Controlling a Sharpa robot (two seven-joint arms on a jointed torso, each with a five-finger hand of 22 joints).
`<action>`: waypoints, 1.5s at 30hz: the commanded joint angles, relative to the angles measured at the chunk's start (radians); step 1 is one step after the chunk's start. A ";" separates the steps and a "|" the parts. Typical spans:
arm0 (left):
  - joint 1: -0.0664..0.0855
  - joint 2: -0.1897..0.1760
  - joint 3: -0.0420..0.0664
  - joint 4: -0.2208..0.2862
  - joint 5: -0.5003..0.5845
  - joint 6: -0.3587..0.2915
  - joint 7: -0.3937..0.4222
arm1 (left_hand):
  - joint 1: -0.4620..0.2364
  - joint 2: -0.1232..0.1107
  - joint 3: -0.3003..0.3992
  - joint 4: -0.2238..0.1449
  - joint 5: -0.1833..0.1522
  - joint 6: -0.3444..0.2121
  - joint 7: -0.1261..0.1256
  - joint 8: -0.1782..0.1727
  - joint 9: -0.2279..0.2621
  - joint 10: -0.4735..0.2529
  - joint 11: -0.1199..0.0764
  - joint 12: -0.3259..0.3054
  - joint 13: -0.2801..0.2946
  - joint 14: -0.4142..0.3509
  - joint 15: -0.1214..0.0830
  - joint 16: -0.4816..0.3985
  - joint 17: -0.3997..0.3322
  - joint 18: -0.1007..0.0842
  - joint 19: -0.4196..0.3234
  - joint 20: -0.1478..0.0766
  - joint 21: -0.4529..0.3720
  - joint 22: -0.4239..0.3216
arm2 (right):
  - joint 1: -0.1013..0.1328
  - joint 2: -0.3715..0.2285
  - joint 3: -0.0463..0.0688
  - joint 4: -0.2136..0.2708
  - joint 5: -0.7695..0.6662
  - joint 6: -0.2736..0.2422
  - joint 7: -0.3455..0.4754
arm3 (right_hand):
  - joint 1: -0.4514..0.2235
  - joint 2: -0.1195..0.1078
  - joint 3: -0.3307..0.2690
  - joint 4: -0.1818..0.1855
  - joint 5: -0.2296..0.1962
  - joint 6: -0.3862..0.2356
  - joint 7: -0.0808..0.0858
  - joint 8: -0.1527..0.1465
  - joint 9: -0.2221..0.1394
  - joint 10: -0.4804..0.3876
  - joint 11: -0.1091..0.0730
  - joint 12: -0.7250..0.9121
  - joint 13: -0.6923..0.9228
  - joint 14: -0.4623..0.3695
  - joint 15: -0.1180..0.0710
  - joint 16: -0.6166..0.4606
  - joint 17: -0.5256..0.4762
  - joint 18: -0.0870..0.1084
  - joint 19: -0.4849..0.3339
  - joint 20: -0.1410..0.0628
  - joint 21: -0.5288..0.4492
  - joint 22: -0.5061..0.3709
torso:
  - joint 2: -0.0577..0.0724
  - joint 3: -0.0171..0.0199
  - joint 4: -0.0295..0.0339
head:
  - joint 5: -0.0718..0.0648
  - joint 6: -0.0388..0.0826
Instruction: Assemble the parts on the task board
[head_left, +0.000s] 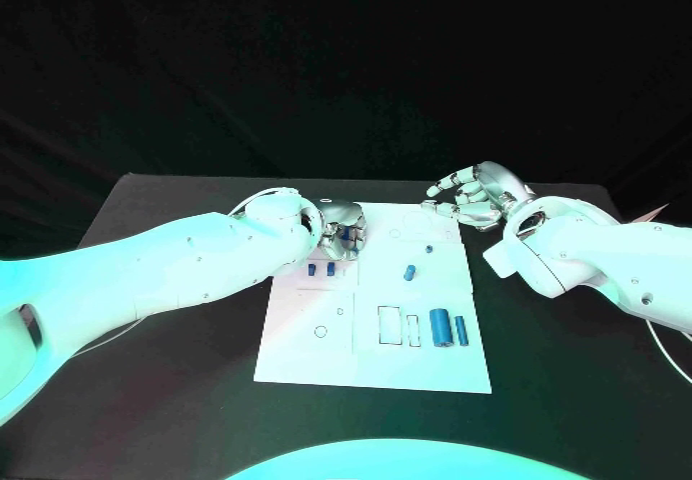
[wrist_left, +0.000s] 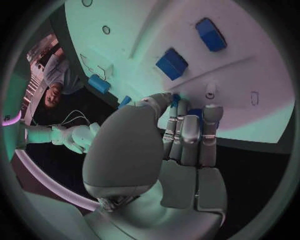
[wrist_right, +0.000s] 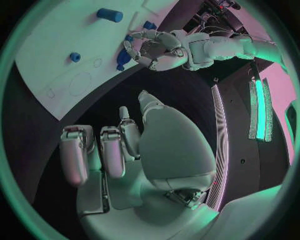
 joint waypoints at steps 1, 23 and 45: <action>-0.008 0.003 -0.004 0.000 0.007 0.014 0.009 | 0.007 0.007 0.008 -0.005 -0.004 0.016 -0.003 -0.002 -0.002 0.017 -0.004 -0.004 -0.005 0.015 -0.001 0.012 0.012 -0.013 0.011 -0.002 0.013 0.014 | 0.000 0.000 0.000 0.002 -0.006 0.006 0.010 | -0.011 -0.002 0.005 -0.001 0.005 -0.001 -0.001 0.006 0.001 -0.001 -0.001 -0.003 0.065 0.092 -0.005 -0.003 0.208 0.015 0.068 -0.009 -0.005 0.200 | -0.001 0.0003 0.0000 | 0.000 -0.001; -0.011 -0.013 -0.004 0.003 0.017 -0.111 0.034 | -0.009 0.031 0.074 -0.088 -0.021 0.109 -0.014 -0.039 -0.009 0.133 -0.024 -0.092 -0.041 0.078 -0.022 0.041 0.058 -0.030 0.072 -0.023 0.084 0.106 | 0.000 0.001 0.000 0.000 -0.006 0.005 0.011 | -0.013 -0.002 0.006 0.000 0.005 0.001 -0.002 0.008 0.001 0.000 -0.002 -0.002 0.066 0.092 -0.006 -0.004 0.207 0.015 0.068 -0.009 -0.004 0.201 | -0.002 0.0006 -0.0001 | -0.003 0.006; -0.010 -0.172 0.053 0.158 0.109 -0.121 0.024 | -0.026 0.024 0.081 -0.098 -0.020 0.120 -0.011 -0.050 -0.009 0.151 -0.020 -0.114 -0.045 0.083 -0.020 0.043 0.058 -0.033 0.084 -0.020 0.096 0.123 | 0.000 -0.004 0.000 0.000 -0.006 0.005 0.012 | -0.013 -0.002 0.006 0.000 0.005 0.001 -0.002 0.008 0.001 0.000 -0.002 -0.002 0.066 0.092 -0.006 -0.004 0.207 0.015 0.068 -0.009 -0.004 0.201 | -0.003 0.0011 0.0028 | -0.001 0.014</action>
